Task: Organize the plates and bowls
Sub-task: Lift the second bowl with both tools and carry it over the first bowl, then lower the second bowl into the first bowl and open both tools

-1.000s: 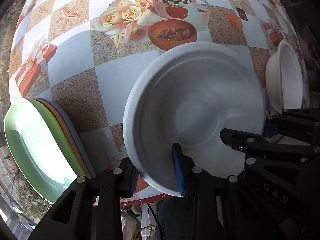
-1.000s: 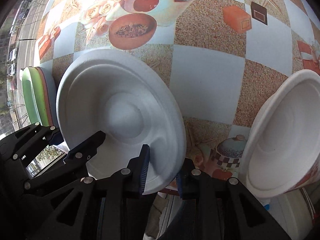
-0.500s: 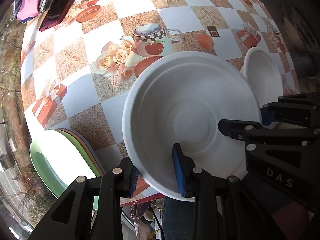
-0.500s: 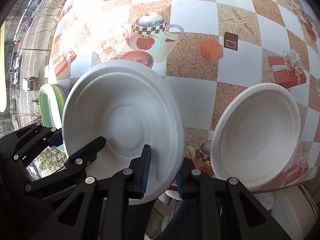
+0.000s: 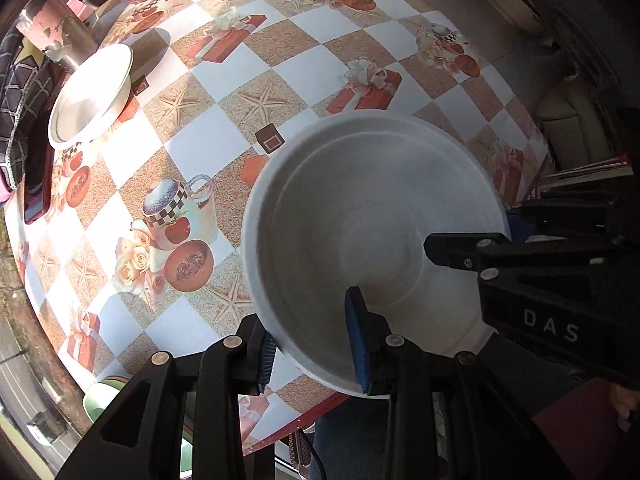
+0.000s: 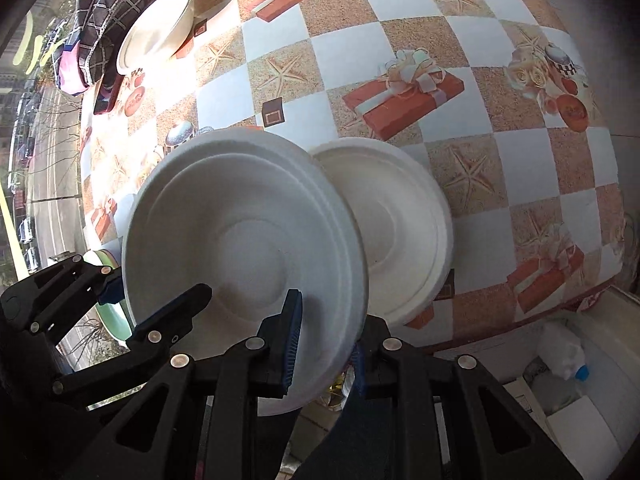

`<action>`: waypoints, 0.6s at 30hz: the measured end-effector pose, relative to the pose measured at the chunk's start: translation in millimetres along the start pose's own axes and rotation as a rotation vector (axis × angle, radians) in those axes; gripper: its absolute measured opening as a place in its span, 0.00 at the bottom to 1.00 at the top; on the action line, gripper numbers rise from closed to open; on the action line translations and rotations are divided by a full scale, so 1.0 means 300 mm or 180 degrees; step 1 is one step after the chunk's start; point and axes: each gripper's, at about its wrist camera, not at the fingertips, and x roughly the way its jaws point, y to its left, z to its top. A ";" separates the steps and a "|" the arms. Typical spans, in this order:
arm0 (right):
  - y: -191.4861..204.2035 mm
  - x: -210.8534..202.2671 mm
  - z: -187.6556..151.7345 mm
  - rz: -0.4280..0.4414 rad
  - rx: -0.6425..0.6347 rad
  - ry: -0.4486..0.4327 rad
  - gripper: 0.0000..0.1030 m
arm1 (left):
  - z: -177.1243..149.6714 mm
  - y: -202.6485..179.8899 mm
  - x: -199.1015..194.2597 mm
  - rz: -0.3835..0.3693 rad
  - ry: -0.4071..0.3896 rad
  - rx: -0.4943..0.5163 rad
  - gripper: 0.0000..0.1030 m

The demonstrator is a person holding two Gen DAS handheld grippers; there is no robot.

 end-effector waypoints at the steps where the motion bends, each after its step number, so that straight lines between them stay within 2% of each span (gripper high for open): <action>1: -0.023 -0.006 -0.002 0.0003 0.0067 -0.0008 0.24 | 0.006 -0.019 0.003 -0.0007 0.0007 0.0055 0.33; 12: -0.164 -0.024 -0.018 0.0022 0.0422 -0.0009 0.24 | 0.100 -0.127 0.059 -0.0002 0.0077 0.0300 0.33; 15: -0.180 -0.024 -0.010 0.0034 0.0438 -0.0004 0.24 | 0.111 -0.147 0.069 -0.0017 0.0088 0.0312 0.44; 17: -0.192 -0.022 -0.008 0.0038 0.0461 0.0013 0.25 | 0.107 -0.152 0.066 0.0029 0.0079 0.0328 0.61; 18: -0.199 -0.019 -0.008 0.0036 0.0486 0.0027 0.25 | 0.105 -0.150 0.064 0.0052 0.0067 0.0323 0.64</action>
